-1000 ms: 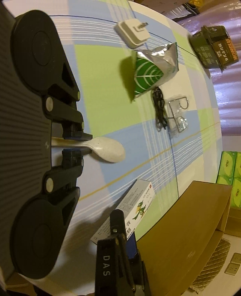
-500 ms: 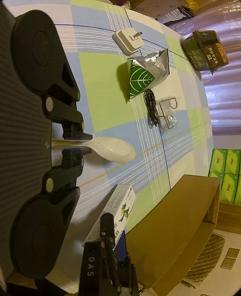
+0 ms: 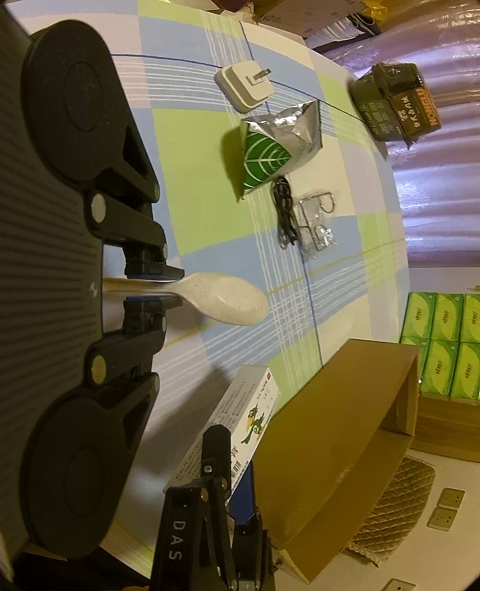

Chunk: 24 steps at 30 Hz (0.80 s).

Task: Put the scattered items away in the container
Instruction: 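Carry the spoon with left tool while right tool carries the cream box to the cardboard box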

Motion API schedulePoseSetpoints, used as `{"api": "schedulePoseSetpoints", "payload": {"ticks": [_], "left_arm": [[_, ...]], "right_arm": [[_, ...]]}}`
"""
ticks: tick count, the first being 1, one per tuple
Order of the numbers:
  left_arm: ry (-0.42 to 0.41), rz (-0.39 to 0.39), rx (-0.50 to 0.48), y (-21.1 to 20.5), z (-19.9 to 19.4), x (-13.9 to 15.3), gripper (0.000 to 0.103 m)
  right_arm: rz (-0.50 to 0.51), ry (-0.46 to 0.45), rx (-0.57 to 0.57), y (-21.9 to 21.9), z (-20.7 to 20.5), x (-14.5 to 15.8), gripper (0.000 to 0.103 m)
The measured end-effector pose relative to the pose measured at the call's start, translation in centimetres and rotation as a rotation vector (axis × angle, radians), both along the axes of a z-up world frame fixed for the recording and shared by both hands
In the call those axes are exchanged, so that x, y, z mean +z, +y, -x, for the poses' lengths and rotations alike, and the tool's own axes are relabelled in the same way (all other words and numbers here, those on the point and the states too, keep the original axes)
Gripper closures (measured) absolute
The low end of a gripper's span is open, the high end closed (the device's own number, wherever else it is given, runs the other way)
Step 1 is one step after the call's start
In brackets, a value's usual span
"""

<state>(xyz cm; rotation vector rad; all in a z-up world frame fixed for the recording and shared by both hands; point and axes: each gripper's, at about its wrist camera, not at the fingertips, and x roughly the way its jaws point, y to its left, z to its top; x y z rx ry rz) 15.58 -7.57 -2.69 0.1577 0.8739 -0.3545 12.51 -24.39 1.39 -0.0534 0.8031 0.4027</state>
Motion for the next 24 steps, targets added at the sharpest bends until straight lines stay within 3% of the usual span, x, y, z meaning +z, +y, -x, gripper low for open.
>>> {"api": "schedulePoseSetpoints", "payload": {"ticks": [12,24], "left_arm": [[-0.051,0.017,-0.027,-1.7,0.7,2.8,0.098],[-0.095,0.013,-0.064,-3.6,2.2,4.7,0.098]], "right_arm": [[-0.012,-0.107,-0.028,-1.3,1.5,4.2,0.063],[-0.028,-0.165,-0.067,-3.5,2.8,6.5,0.063]]}}
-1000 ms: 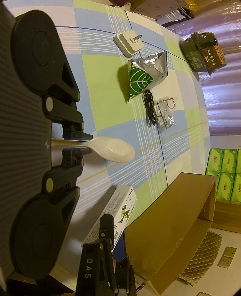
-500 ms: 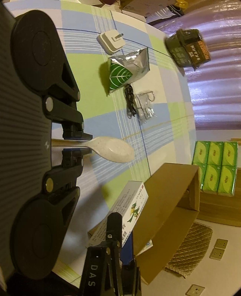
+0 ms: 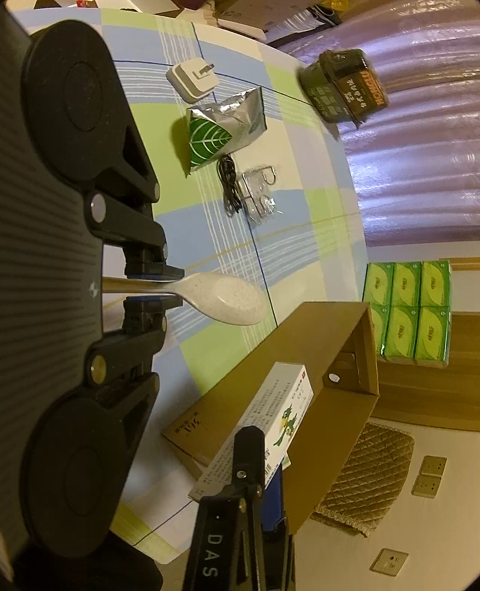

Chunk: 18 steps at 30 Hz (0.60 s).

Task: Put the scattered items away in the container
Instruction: 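Carry the spoon with left tool while right tool carries the cream box to the cardboard box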

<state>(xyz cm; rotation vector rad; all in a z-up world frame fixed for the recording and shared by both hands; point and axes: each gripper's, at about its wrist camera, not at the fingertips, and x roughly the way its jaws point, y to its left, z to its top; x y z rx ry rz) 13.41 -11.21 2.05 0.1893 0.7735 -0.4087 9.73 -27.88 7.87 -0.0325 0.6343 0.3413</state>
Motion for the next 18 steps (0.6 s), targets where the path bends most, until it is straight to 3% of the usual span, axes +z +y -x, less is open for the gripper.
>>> {"api": "schedulePoseSetpoints", "payload": {"ticks": [18], "left_arm": [[-0.032,-0.003,-0.089,-4.3,0.7,1.7,0.098]], "right_arm": [[-0.019,-0.047,-0.088,-4.6,0.4,1.9,0.063]]}}
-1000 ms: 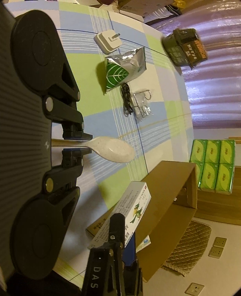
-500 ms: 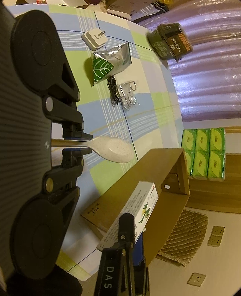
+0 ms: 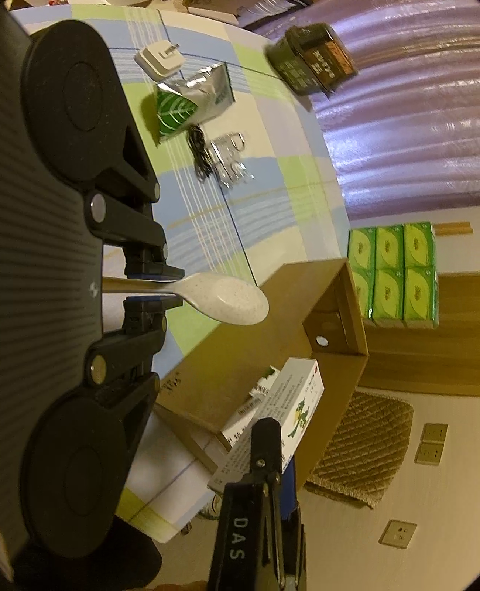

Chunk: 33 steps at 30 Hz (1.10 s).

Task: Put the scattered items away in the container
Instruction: 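Carry the spoon with left tool while right tool carries the cream box to the cardboard box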

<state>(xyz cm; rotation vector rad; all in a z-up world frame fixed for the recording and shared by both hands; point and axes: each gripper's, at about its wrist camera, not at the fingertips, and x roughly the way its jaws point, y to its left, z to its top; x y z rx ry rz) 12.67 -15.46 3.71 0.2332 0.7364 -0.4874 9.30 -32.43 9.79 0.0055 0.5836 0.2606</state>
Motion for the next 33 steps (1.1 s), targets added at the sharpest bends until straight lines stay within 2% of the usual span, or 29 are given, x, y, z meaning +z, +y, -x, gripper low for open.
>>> {"api": "schedulePoseSetpoints", "payload": {"ticks": [6,14,21,26,33], "left_arm": [[-0.005,0.029,-0.051,-2.7,-0.6,1.2,0.098],[0.029,0.138,-0.104,-6.2,-2.8,3.5,0.098],[0.022,0.161,-0.152,-9.9,-4.8,4.9,0.098],[0.052,0.208,-0.163,-12.1,-6.4,5.0,0.098],[0.092,0.284,-0.118,-13.2,-8.4,3.7,0.098]], "right_arm": [[0.003,-0.016,-0.053,-2.5,-0.5,0.5,0.063],[0.017,-0.036,-0.134,-6.4,-1.8,1.2,0.063],[0.014,-0.032,-0.186,-9.1,-2.6,0.8,0.063],[0.025,-0.022,-0.195,-10.0,-3.5,0.4,0.063],[0.023,-0.007,-0.200,-11.0,-4.8,-0.3,0.063]]}}
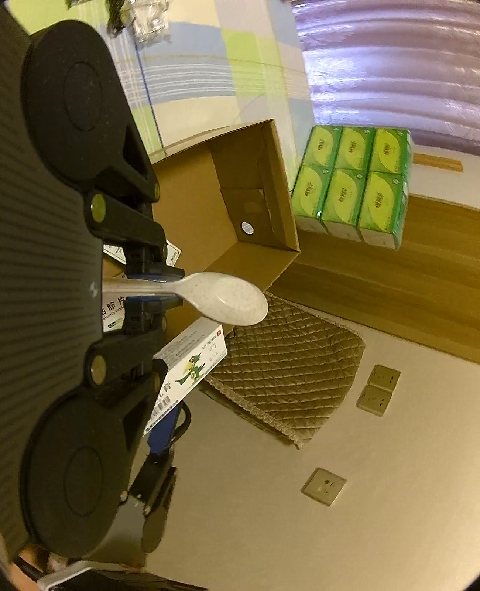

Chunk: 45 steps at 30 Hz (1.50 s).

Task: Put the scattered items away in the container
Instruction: 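Carry the spoon with left tool while right tool carries the cream box to the cardboard box, then open left tool to drop the spoon inside while right tool lowers and releases the cream box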

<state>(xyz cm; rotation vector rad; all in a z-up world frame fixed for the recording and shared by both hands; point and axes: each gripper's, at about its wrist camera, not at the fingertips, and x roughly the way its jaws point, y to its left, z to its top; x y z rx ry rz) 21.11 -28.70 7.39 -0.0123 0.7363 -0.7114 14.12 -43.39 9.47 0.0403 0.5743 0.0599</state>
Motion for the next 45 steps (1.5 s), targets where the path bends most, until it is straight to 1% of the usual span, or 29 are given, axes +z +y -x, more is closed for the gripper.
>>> {"api": "schedulePoseSetpoints", "payload": {"ticks": [4,5,7,11,27,29,32,36,39,40,43,44,45], "left_arm": [[0.041,-0.017,0.034,0.0,-0.8,-1.6,0.098],[0.056,-0.025,0.047,0.1,-1.0,-2.1,0.093],[0.082,-0.029,0.061,0.6,-1.3,-2.9,0.086],[0.087,-0.045,0.078,1.7,-1.1,-3.6,0.086],[0.091,-0.053,0.096,4.1,0.1,-3.6,0.083],[0.088,-0.062,0.098,4.4,0.3,-3.5,0.083],[0.079,-0.060,0.105,5.1,0.7,-3.3,0.082],[0.081,-0.056,0.119,5.9,1.0,-3.3,0.080],[0.083,-0.055,0.127,6.5,1.4,-3.3,0.075],[0.084,-0.053,0.131,6.7,1.6,-3.3,0.070],[0.083,-0.049,0.143,7.5,2.2,-3.3,0.062],[0.080,-0.048,0.147,7.8,2.3,-3.2,0.061],[0.078,-0.049,0.151,8.1,2.5,-3.1,0.060]], "right_arm": [[-0.003,0.011,0.004,-0.3,-0.6,-0.5,0.063],[-0.005,0.013,0.005,-0.4,-0.7,-0.6,0.063],[-0.009,0.016,0.007,-0.4,-0.9,-0.9,0.063],[-0.016,0.026,0.013,-0.3,-1.3,-1.3,0.063],[-0.017,0.059,0.068,1.7,-3.2,-2.3,0.062],[-0.016,0.060,0.067,1.7,-3.5,-2.5,0.062],[-0.039,0.072,0.061,1.5,-3.6,-2.8,0.062],[-0.042,0.077,0.059,1.7,-3.2,-2.7,0.062],[-0.039,0.082,0.065,2.1,-2.8,-2.5,0.062],[-0.037,0.086,0.066,2.2,-2.6,-2.4,0.062],[-0.036,0.098,0.067,2.7,-2.1,-2.0,0.061],[-0.033,0.098,0.067,2.9,-1.9,-1.9,0.038],[-0.027,0.092,0.063,3.2,-1.7,-1.7,0.018]]}}
